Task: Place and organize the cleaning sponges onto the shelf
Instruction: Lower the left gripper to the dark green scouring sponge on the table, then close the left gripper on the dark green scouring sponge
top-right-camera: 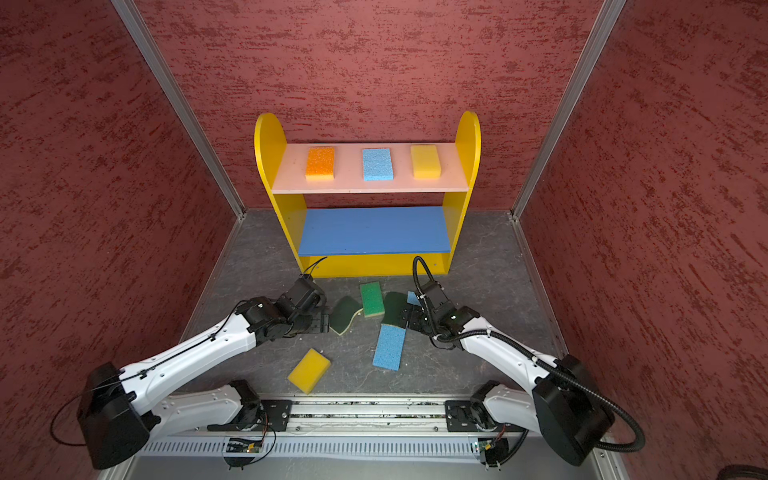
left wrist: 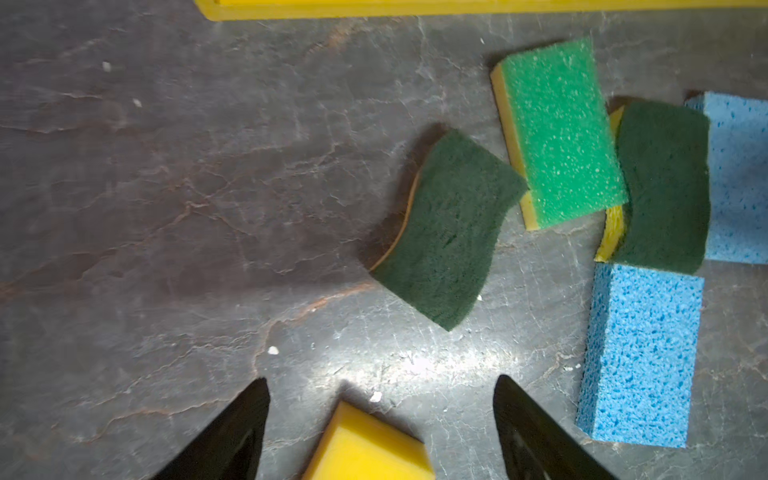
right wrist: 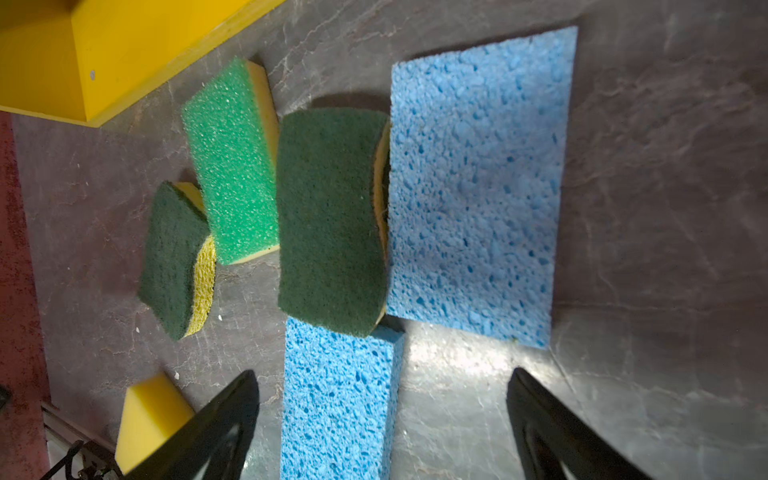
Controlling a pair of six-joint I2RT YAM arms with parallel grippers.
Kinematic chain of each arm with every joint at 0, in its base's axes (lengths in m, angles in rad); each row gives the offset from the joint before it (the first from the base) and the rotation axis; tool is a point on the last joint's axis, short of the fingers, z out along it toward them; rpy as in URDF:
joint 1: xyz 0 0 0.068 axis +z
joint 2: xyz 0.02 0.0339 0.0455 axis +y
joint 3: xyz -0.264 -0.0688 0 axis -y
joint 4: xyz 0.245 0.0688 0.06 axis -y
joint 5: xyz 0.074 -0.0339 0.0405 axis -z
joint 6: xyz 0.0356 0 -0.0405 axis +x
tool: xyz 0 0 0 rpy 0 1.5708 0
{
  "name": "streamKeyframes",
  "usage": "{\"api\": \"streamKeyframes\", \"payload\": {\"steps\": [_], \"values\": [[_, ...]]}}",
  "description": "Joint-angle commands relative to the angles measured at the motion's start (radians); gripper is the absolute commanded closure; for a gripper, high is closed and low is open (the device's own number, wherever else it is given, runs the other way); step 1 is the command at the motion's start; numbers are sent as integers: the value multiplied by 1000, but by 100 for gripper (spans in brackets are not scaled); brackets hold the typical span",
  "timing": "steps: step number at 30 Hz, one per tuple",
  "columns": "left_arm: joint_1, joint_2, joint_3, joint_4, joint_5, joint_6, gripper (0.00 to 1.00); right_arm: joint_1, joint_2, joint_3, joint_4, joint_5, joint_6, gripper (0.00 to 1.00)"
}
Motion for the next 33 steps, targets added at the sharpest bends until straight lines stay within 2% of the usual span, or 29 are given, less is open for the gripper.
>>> {"api": "streamKeyframes", "payload": {"steps": [1,8,24,33], "values": [[-48,56,-8,115,15,87,12,8,9,23,46,35,24,6],[-80,156,-8,162,4,139,8,8,4,9,57,32,17,6],[7,331,32,223,68,280,4,7,-19,2,46,38,-32,3],[20,390,36,236,38,265,7,6,-1,22,38,41,-65,3]]}}
